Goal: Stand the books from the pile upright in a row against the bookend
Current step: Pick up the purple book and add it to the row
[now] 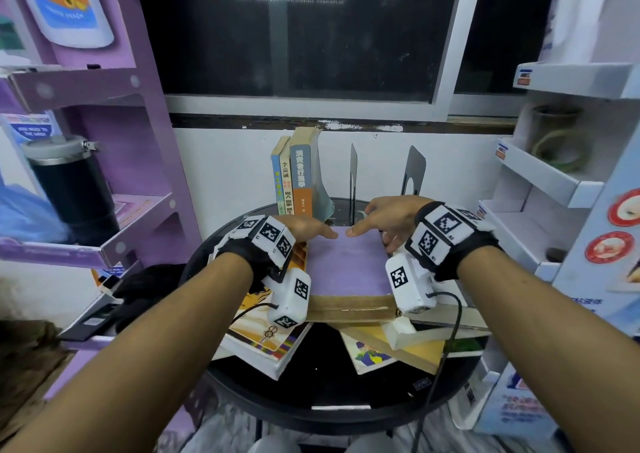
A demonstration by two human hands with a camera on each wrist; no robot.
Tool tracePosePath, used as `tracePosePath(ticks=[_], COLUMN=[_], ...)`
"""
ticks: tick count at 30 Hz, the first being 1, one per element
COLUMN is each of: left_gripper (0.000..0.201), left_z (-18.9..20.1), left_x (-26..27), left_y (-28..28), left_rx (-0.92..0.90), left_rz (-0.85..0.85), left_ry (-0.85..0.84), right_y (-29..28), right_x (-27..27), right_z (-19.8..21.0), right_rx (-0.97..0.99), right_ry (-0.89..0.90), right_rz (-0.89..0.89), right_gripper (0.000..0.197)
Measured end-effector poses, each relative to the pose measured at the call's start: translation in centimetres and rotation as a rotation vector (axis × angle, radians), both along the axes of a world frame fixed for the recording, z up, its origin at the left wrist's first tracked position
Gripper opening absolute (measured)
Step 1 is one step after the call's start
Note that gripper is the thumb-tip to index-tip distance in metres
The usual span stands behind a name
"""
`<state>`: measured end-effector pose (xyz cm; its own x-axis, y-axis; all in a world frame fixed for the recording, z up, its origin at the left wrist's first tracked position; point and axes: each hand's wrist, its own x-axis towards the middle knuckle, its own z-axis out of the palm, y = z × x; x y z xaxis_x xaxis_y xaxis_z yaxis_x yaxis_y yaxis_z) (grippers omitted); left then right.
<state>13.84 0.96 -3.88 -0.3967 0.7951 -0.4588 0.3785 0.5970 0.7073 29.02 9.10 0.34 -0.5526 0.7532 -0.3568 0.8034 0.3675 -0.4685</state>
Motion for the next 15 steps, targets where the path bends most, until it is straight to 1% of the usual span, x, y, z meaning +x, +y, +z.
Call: tracePosePath(ticks=[3,5,7,9,10,11,12,15], left_gripper=[0.073,0.085,0.090,0.101,0.105,0.107,0.107,0.106], left_z=[0.1,0.0,-0.4,-0.9,-1.2,-1.3,-1.6,-2.3], left_x=[-0.1,-0.4,-0.8,-1.3,-1.6,-1.8,-2.1,-2.6], left_y=[0.1,0.3,0.6,1.1,1.5,1.7,2.0,1.9], left_rx=[-0.041,-0.075,-0.103,-0.116,-0.112,-0.100,-0.090,-0.031], left_rz=[-0.052,-0.093,-0.131,-0.162,-0.172,-0.184,-0.193,-0.180], left_ry=[0.041,0.083,0.106,0.122,0.128,0.135,0.140,0.112], right_y=[0.1,0.3,0.3,0.2,0.1,-0.1,-0.3,-0.7], right_x=[-0.2,-0.4,-0.5,-0.6,-0.6,-0.7,-0.8,-1.0], right_z=[-0.4,-0.5,-0.5,-0.5,-0.5,-0.3,-0.2,-0.2], right_rx=[0.035,0.039,0.040,0.063,0.082,0.099,0.112,0.115], right_ry=[0.035,-0.026,-0.048,-0.071,-0.088,-0.101,-0.108,-0.131], right_rz=[-0.031,-0.020,-0.018,-0.005,-0.001,-0.004,-0.011,0.003], right_gripper=[0.078,0.078,0.076,0.066,0.056,0.045,0.041,0.044])
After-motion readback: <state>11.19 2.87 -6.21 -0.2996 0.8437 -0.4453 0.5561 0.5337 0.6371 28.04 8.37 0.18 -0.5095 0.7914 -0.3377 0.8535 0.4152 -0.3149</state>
